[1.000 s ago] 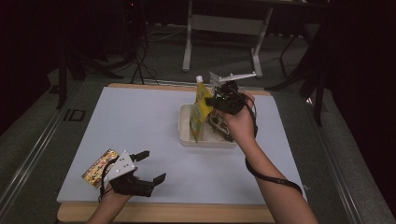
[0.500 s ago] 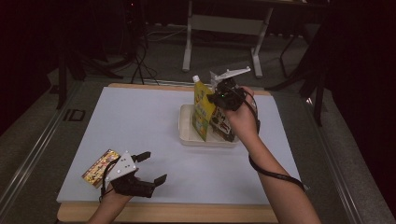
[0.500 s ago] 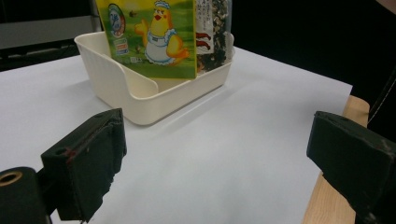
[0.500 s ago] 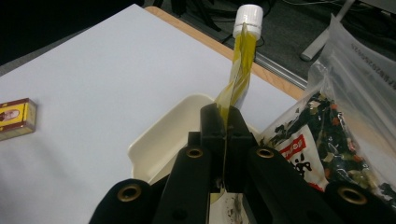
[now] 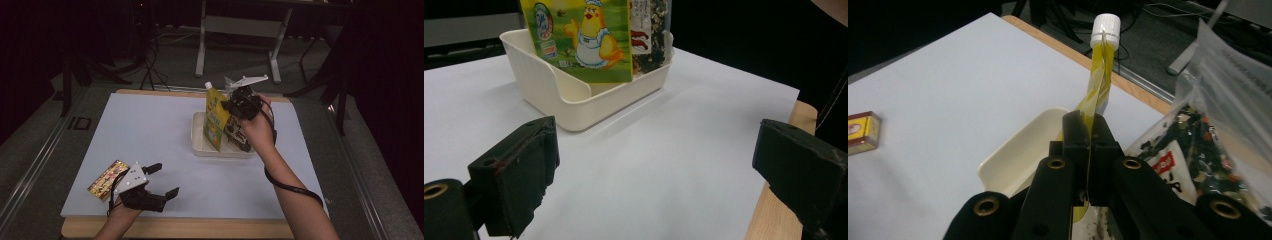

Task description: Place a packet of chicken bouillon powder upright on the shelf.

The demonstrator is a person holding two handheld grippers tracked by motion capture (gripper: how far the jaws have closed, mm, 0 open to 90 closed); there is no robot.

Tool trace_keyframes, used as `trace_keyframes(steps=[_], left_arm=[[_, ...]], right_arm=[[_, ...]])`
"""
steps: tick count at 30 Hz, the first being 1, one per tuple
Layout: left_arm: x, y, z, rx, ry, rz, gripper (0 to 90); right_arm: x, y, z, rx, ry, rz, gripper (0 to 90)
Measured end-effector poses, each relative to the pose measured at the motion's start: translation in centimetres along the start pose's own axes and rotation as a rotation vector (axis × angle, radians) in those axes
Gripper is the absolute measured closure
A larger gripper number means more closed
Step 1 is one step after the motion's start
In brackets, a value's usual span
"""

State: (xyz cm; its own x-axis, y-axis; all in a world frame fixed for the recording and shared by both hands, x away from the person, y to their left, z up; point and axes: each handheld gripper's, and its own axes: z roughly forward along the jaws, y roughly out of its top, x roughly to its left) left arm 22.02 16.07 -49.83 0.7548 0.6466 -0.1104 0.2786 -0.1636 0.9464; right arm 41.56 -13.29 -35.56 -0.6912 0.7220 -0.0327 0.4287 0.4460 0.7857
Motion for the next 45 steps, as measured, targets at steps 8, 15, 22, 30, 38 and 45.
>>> trace_keyframes(steps=[8, 15, 22, 30, 38, 45], left_arm=[[0.1, 0.0, -0.1, 0.0, 0.004, -0.004, 5.1], [0.1, -0.1, 0.0, 0.001, 0.0, -0.007, 5.1], [0.2, -0.2, 0.1, 0.009, -0.002, -0.008, 5.1], [0.2, -0.2, 0.0, 0.008, -0.002, -0.014, 5.1], [0.2, -0.3, 0.0, 0.009, -0.003, -0.015, 5.1], [0.2, -0.3, 0.2, 0.016, -0.006, -0.015, 5.1]], right_arm=[[0.3, -0.3, 0.4, -0.002, -0.015, -0.039, 90.0], [-0.2, 0.0, 0.3, -0.014, -0.021, -0.081, 90.0], [-0.1, 0.4, 0.4, -0.011, -0.004, -0.136, 90.0], [0.6, 0.4, 0.6, -0.006, -0.02, -0.254, 90.0], [0.6, 0.7, 0.6, 0.002, -0.02, -0.276, 89.9], [1.0, 0.5, 0.8, -0.015, 0.007, -0.341, 90.0]])
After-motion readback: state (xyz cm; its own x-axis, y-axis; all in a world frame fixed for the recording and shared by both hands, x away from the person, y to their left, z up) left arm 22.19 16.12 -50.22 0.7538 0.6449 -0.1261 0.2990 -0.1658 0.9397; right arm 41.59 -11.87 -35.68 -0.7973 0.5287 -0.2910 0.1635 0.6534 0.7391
